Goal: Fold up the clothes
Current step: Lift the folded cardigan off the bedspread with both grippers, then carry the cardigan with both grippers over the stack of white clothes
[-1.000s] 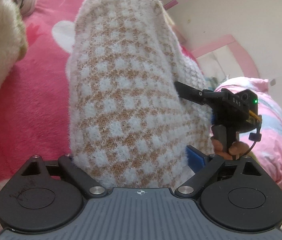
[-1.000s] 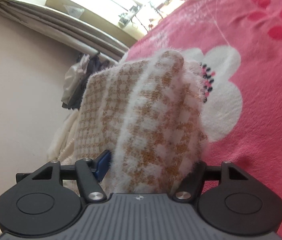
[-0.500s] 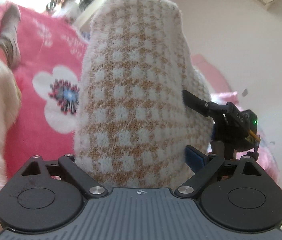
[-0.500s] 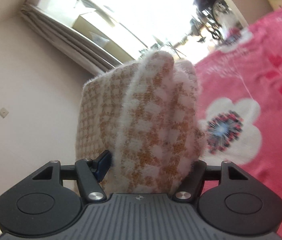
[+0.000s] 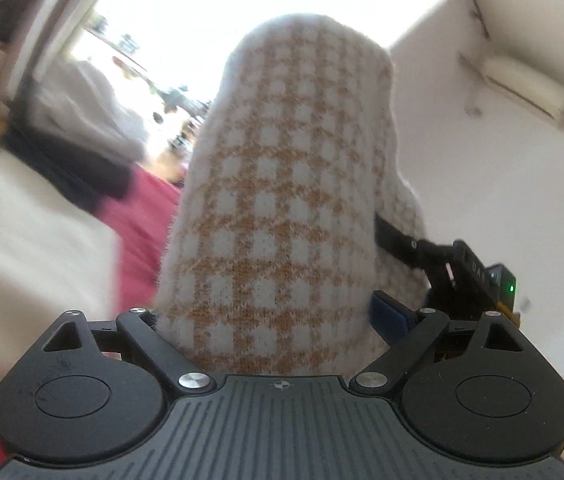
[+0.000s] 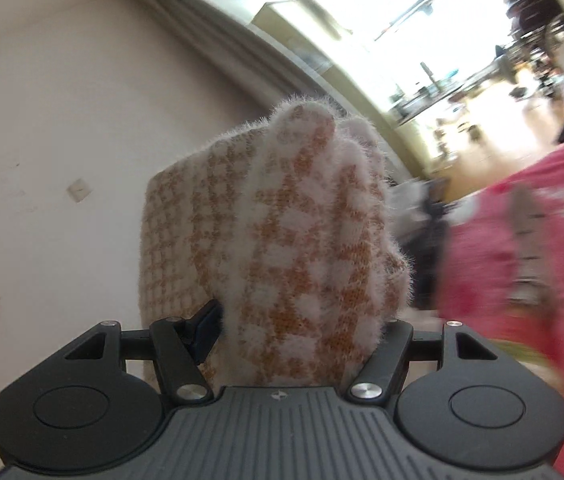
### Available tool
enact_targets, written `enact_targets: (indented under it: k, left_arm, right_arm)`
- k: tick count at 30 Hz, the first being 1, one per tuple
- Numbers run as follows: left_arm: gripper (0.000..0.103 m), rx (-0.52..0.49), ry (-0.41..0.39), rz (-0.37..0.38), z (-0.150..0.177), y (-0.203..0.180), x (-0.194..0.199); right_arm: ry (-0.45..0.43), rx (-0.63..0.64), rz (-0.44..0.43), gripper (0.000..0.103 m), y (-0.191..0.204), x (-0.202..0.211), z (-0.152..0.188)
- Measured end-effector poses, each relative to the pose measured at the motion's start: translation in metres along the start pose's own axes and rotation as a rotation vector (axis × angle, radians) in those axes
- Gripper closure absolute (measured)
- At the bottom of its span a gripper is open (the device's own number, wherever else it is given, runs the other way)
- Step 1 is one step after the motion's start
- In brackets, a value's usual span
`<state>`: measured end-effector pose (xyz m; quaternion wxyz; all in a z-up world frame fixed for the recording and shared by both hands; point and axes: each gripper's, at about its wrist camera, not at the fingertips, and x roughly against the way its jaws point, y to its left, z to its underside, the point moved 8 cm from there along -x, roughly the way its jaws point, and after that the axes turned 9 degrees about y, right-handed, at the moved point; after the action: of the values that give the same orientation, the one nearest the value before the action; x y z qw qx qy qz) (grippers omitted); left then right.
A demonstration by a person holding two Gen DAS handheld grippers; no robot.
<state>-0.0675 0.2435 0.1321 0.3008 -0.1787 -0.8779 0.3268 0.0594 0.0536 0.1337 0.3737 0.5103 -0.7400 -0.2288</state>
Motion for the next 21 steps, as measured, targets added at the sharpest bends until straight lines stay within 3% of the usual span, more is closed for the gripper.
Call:
enact_targets:
  k: [4,9,15,18,21]
  left_arm:
    - [0.011,0.031,-0.023,-0.112,-0.040,0.047,0.026]
    - [0.011,0.098,0.017,-0.216,-0.072,0.103,0.032]
    - [0.011,0.237,0.118,-0.198,-0.076,0.197,0.000]
    - [0.011,0.341,0.136,-0.200,-0.068,0.241,-0.015]
    - [0.011,0.412,0.126,-0.168,-0.069,0.268,-0.011]
  right_arm:
    - [0.065,-0.035,-0.074,0.034,0.011,-0.085,-0.016]
    - [0.175,-0.166,-0.097,0.034,-0.005,-0.178,-0.018]
    - [0.295,-0.335,-0.028,0.034,-0.068,-0.242,0.005]
    - [0.344,-0.367,0.022,0.034,-0.103,-0.265,0.019]
    - [0.392,-0.388,0.018,0.034,-0.122,-0.282,0.028]
